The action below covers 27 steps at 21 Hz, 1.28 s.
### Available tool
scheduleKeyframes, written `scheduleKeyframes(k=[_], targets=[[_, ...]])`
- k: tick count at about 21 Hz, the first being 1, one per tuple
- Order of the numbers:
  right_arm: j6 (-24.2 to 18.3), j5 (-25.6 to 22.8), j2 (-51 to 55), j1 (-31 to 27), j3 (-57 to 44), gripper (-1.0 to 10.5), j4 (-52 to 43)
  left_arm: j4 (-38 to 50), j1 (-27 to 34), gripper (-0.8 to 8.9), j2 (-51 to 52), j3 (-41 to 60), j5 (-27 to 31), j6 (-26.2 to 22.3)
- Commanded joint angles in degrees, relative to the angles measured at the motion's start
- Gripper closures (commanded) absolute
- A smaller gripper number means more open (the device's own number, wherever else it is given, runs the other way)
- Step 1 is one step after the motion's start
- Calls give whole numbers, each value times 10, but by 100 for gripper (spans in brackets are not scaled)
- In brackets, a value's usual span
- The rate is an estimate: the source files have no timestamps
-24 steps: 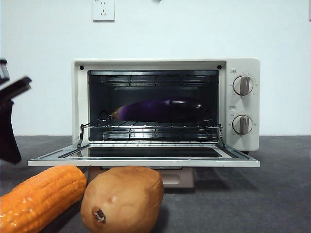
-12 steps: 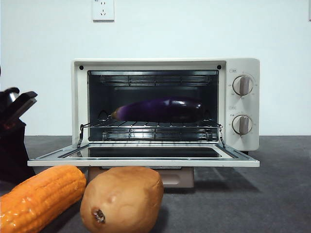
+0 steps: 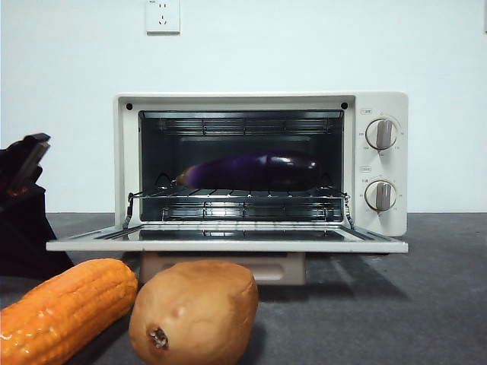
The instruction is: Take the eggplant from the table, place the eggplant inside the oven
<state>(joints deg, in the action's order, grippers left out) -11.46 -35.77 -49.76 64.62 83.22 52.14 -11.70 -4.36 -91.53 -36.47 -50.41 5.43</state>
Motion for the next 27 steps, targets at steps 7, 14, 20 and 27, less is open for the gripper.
scheduleKeyframes(k=[7, 14, 20, 27], targets=[[42, -2, 13, 9, 13, 944, 30, 17, 25, 810, -23, -24, -134, -12], [67, 0, 12, 9, 12, 944, 64, 27, 30, 810, -23, -93, -191, 33], [97, 14, 11, 9, 10, 944, 96, 26, 30, 810, -21, -188, -190, 70], [100, 19, 7, 9, -42, 944, 97, 10, 26, 809, 9, -278, -117, 91]])
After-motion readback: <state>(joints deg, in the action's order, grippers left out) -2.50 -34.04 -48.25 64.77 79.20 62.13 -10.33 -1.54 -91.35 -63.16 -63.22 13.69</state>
